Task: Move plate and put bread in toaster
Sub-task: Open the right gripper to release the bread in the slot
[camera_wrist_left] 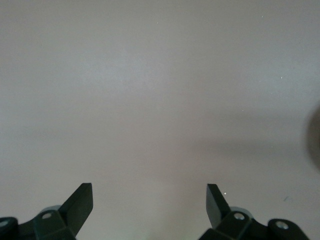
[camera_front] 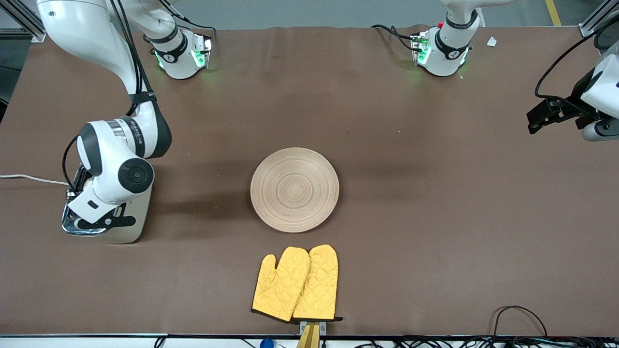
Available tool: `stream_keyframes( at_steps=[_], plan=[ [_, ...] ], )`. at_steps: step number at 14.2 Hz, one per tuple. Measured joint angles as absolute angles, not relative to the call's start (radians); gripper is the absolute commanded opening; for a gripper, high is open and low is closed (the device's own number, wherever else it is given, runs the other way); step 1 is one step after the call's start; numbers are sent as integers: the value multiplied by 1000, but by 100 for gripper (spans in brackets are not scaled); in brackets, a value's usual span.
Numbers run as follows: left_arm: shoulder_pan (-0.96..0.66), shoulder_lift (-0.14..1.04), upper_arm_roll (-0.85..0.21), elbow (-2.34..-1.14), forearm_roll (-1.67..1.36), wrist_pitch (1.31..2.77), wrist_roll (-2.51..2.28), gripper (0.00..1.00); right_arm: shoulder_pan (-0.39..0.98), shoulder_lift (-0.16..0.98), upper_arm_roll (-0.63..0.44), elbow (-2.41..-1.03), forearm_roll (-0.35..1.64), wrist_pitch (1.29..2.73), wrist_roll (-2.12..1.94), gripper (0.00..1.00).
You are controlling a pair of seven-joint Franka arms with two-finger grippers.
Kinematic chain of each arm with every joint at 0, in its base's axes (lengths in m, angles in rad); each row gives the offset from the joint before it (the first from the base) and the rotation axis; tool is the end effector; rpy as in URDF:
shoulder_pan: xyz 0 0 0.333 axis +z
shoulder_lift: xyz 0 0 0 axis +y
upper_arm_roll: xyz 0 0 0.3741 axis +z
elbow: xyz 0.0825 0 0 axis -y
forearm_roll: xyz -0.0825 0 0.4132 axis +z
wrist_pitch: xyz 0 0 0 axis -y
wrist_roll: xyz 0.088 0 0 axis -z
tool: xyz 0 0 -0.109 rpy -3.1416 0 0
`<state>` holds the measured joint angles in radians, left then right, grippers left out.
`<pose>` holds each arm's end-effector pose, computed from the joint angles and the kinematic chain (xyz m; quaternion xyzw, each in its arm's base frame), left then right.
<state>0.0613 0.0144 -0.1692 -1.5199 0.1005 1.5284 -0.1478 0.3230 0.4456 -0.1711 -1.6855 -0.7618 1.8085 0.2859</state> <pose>0.5830 -0.0509 0.6945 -0.9986 -0.0219 -0.0034 0.0489 0.6902 0.0611 0.3821 0.9100 0.0847 -0.0630 0.4009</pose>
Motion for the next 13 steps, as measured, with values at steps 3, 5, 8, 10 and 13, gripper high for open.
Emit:
stream_keyframes(
  at_steps=[3,5,8,10,13],
  plan=[
    [61,14,-169,-1520,101,1528,-148,100,377,446,-164,-1654,-667,1815,290,100],
    [61,14,-169,-1520,101,1528,-148,100,428,445,-163,-1591,-549,1798,298,100],
    [61,14,-169,-1520,101,1528,-148,100,455,425,-163,-1470,-303,1769,300,100],
    [61,14,-169,-1519,101,1528,-148,100,453,385,-168,-1420,-186,1730,299,100],
    [61,13,-172,-1518,101,1528,-147,100,438,293,-175,-1393,-133,1626,296,100]
  ],
)
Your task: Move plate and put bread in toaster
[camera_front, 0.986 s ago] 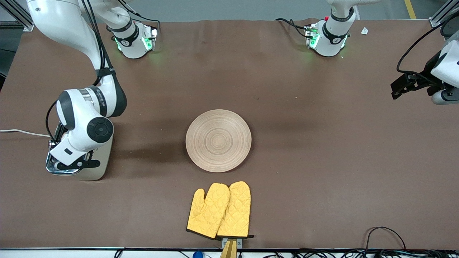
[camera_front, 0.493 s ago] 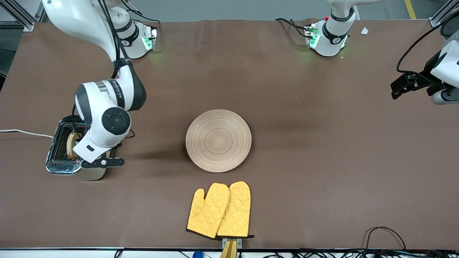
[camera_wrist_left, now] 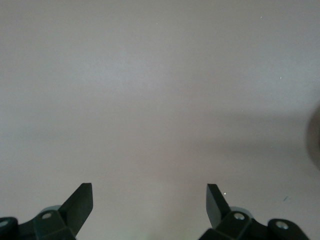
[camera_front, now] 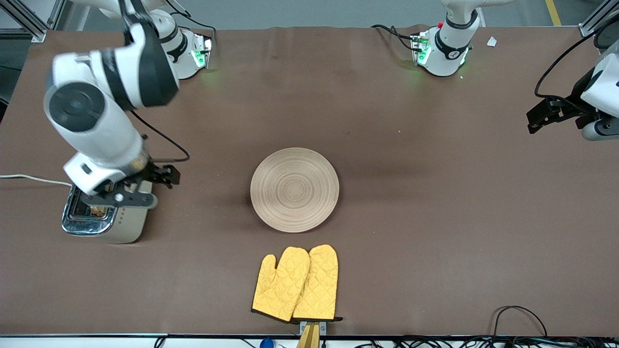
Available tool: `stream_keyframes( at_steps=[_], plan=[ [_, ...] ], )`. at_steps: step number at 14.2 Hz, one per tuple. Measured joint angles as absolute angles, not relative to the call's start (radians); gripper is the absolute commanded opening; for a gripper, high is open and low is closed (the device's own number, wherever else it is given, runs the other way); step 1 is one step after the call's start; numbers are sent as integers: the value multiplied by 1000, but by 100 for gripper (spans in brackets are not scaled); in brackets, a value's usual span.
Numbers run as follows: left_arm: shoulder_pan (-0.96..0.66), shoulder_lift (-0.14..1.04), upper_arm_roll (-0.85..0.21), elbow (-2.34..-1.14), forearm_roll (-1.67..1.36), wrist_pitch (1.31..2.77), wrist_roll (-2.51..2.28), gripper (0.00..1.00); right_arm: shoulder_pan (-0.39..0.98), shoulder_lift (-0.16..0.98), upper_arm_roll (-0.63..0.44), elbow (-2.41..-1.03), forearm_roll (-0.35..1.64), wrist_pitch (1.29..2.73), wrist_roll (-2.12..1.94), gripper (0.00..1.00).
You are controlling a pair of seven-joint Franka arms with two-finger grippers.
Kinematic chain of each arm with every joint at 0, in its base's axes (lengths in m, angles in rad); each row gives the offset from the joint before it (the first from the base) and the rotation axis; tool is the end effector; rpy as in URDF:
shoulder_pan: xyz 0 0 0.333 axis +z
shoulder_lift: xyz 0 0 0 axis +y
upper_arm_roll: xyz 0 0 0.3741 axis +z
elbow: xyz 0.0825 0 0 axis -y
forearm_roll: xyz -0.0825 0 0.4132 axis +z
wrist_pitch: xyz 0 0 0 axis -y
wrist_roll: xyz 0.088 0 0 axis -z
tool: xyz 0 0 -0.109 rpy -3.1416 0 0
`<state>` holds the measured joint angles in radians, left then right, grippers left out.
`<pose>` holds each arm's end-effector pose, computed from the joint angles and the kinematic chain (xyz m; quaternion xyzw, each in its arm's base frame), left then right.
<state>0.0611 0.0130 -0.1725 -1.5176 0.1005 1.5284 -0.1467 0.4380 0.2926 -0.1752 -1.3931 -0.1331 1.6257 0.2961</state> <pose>0.5823 -0.0529 0.6965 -0.9986 -0.0197 -0.0053 0.0488 0.6624 0.1826 0.5921 0.9954 -0.0081 -0.0013 0.0955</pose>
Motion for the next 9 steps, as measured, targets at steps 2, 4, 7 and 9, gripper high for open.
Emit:
stream_keyframes(
  at_steps=[2,4,7,9],
  plan=[
    [61,10,-175,-1517,101,1528,-145,100,406,213,-179,-1392,-106,1532,269,100],
    [60,5,-178,-1517,101,1527,-145,100,341,141,-181,-1392,-71,1448,192,100],
    [56,0,-179,-1517,100,1526,-144,100,168,77,-181,-1397,-9,1375,19,100],
    [54,0,-181,-1517,100,1526,-144,100,13,59,-157,-1399,66,1357,-68,100]
  ],
)
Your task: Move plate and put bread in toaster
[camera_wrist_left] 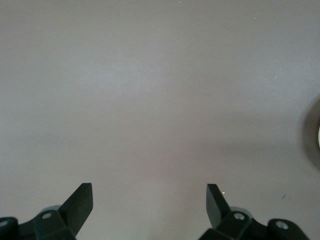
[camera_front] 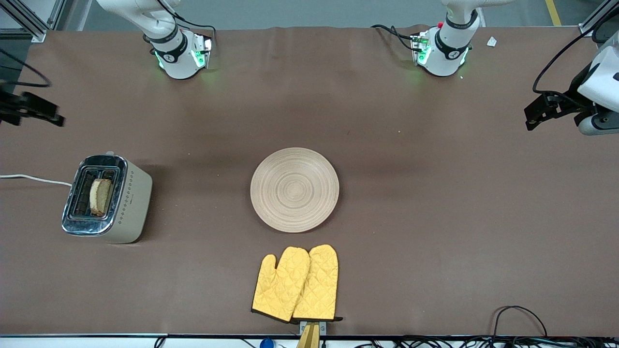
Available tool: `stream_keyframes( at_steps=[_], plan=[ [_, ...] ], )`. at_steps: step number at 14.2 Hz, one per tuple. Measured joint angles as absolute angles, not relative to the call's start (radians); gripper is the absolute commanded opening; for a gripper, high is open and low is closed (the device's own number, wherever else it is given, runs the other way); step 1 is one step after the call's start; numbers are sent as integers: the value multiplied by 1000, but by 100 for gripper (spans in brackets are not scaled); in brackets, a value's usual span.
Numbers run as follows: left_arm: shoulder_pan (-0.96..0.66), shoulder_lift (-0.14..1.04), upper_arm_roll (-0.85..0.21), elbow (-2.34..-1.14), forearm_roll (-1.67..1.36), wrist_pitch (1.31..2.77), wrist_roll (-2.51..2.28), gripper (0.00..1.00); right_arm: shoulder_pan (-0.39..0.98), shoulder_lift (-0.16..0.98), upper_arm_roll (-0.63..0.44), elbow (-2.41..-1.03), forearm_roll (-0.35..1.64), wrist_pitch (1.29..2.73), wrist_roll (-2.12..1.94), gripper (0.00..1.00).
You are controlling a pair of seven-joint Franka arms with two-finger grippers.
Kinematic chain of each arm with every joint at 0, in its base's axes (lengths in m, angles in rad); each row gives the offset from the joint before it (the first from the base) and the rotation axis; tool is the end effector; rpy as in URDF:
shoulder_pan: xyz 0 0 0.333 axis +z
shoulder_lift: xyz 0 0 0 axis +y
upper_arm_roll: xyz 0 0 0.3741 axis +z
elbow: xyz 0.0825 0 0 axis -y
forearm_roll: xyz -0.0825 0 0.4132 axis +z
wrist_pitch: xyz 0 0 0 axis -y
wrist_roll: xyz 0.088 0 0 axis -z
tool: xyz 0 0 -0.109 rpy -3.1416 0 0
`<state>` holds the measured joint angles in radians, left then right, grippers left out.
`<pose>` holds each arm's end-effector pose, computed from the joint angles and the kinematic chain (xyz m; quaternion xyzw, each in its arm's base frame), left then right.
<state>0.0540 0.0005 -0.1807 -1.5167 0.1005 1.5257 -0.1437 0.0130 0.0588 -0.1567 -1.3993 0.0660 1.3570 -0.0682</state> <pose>0.5766 -0.0620 0.7039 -0.9987 -0.0110 -0.0110 0.0491 0.5776 -0.0716 0.7133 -0.9978 0.0324 0.0469 0.0331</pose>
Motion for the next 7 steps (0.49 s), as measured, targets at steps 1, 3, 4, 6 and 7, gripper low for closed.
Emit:
stream_keyframes(
  at_steps=[1,3,4,6,7],
  plan=[
    [53,1,-183,-1517,100,1524,-143,100,-63,52,-119,-1402,81,1355,-91,100],
    [53,0,-195,-1517,100,1511,-143,100,-152,33,-40,-1433,91,1383,-98,100],
    [53,0,-200,-1517,100,1507,-143,100,-159,17,-19,-1465,91,1416,-98,100],
    [53,-1,-204,-1516,90,1506,-143,100,-142,-15,8,-1518,85,1451,-92,100],
    [55,-2,-204,-1513,73,1506,-143,100,-119,-26,9,-1532,71,1454,-88,100]
  ],
)
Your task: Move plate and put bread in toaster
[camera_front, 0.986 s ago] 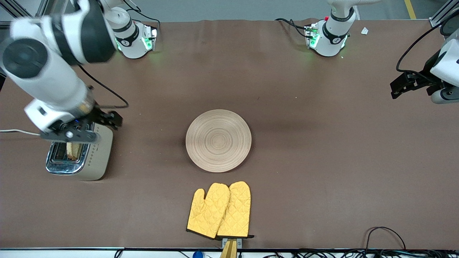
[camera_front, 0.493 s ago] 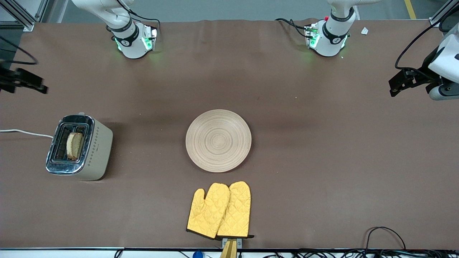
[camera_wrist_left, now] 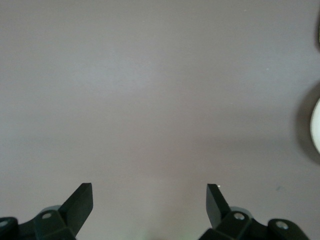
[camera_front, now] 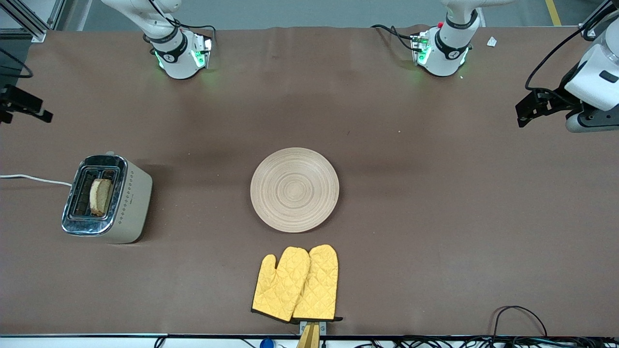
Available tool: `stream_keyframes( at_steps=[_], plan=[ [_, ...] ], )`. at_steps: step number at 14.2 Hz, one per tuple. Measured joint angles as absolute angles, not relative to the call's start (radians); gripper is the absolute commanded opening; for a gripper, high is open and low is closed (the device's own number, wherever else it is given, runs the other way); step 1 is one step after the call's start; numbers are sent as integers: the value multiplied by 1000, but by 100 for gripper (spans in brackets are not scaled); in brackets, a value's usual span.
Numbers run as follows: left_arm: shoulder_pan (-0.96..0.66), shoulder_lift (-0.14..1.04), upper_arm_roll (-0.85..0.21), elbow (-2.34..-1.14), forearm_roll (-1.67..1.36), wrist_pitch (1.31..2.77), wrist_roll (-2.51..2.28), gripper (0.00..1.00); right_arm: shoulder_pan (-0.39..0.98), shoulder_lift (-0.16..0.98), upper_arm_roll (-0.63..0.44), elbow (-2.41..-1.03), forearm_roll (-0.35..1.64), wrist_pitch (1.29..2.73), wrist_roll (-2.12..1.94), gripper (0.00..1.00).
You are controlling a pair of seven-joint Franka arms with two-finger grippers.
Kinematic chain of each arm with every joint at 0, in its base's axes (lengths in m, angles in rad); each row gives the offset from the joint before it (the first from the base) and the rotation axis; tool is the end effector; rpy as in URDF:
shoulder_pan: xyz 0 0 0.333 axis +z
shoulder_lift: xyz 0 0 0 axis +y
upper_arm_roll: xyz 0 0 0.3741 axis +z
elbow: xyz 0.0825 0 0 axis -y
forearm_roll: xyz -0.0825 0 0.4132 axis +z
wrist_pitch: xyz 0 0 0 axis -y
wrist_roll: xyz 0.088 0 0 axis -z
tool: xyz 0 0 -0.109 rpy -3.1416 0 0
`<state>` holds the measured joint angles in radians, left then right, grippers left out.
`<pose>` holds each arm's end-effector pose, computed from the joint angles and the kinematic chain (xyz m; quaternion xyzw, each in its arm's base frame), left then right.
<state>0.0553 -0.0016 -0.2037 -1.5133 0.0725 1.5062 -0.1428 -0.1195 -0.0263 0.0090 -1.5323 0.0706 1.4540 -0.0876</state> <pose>0.5718 -0.0772 0.7048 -0.9993 0.0006 -0.0025 0.0363 0.5593 -0.0536 0.7051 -0.9990 0.0082 0.0224 0.0374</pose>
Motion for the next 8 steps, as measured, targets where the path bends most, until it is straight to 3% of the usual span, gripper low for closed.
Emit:
stream_keyframes(
  at_steps=[8],
  plan=[
    [59,-2,-196,-1477,41,1504,-143,100,-71,-63,-13,-1553,34,1446,-81,100]
  ],
)
